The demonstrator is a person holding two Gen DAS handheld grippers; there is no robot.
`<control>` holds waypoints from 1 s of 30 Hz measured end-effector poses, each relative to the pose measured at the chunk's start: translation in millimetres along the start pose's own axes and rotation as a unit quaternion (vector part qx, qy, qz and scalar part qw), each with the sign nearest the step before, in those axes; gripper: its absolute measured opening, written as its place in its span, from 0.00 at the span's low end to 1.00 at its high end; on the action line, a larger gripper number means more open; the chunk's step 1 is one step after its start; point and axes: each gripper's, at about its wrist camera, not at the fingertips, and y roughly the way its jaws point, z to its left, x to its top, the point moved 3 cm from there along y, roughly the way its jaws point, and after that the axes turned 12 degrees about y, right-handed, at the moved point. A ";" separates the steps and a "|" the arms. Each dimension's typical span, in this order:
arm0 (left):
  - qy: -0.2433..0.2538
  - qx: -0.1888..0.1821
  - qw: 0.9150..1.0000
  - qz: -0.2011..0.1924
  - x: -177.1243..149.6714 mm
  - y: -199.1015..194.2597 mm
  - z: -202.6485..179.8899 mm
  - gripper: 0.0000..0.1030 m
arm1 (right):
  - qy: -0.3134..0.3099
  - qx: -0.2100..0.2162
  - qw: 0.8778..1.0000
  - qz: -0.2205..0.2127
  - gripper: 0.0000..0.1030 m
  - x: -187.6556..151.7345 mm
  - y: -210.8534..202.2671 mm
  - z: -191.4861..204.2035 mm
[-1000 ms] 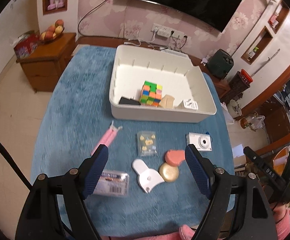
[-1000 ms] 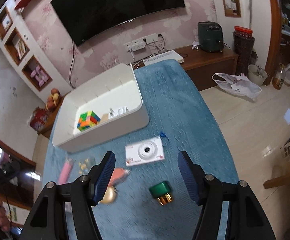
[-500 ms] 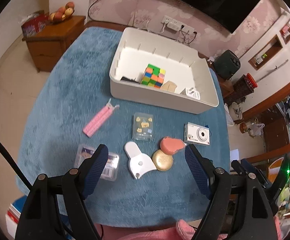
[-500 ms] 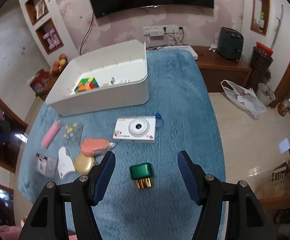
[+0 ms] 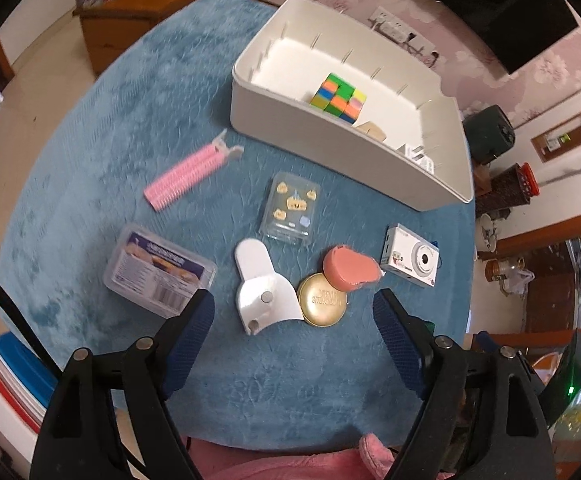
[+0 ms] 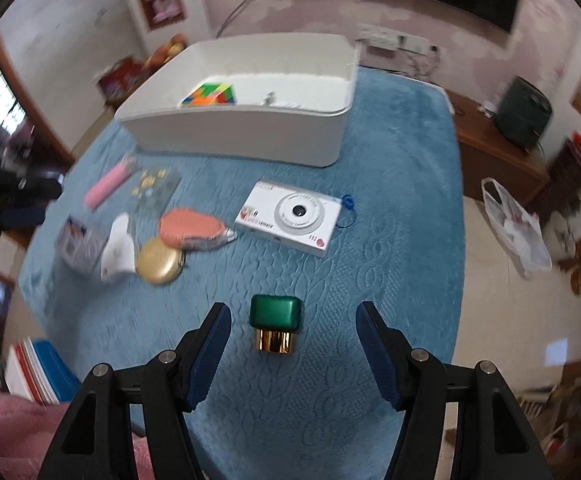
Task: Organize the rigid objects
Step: 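Lift both tools out of the bin and move toward the remaining items, then grasp the white plastic piece with the left tool while the right tool grasps the green-and-gold cap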
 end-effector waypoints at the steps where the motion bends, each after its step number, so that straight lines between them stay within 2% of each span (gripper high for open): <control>1: -0.007 0.001 1.000 0.004 -0.4 4.3 -0.8 0.83 | -0.013 0.001 1.000 0.006 0.64 -1.3 2.7 0.4; 6: -0.042 0.009 0.999 0.022 -2.1 25.2 -1.4 0.84 | -0.077 0.007 0.996 0.033 0.64 -10.6 15.3 7.3; 12: -0.096 0.018 0.995 0.038 -5.8 49.3 5.1 0.84 | -0.153 0.017 0.986 0.063 0.64 -21.1 31.3 18.4; 20: -0.151 0.052 0.984 0.084 -12.2 78.1 18.9 0.84 | -0.186 0.044 0.977 0.095 0.64 -30.0 47.9 21.0; 30: -0.182 0.094 0.971 0.120 -12.3 98.3 25.8 0.84 | -0.165 0.065 0.978 0.111 0.64 -18.9 63.7 17.9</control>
